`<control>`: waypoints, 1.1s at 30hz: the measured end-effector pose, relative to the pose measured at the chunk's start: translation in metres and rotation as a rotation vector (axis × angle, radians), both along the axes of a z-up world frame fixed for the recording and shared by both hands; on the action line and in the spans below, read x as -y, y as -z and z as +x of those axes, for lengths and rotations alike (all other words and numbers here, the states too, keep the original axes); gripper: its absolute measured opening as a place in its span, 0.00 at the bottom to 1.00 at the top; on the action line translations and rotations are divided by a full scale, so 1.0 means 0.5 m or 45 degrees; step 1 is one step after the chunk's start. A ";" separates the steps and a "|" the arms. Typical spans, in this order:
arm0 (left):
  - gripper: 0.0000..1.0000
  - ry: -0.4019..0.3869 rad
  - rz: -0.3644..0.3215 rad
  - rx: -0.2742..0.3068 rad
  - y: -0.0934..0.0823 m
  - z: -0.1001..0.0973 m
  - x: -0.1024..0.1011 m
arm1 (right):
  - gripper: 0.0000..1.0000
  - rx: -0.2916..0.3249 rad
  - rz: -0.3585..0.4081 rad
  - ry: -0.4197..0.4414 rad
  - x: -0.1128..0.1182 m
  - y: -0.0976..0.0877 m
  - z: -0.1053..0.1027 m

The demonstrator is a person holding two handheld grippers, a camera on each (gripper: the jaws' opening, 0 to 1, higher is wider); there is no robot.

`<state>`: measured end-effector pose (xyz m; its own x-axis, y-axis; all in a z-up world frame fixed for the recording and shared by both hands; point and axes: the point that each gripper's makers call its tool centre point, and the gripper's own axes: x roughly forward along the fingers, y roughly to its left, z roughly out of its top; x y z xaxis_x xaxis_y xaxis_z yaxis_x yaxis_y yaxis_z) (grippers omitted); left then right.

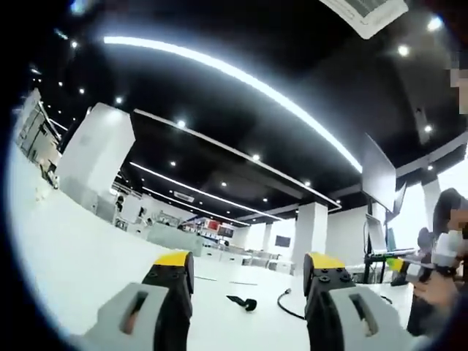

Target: Find the charging cable on the desk, coil it up and secure with Velcro.

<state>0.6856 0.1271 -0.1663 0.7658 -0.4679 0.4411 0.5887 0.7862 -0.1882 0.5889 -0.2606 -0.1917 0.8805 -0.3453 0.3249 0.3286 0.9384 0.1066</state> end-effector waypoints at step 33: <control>0.62 0.449 0.267 0.008 -0.059 0.083 0.227 | 0.58 -0.033 0.011 -0.007 0.001 0.020 0.014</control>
<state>0.7268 0.0134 -0.1367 0.5398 -0.7818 0.3121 0.8297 0.5567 -0.0406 0.5956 -0.2609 -0.2019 0.8904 -0.3431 0.2991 0.3262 0.9393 0.1064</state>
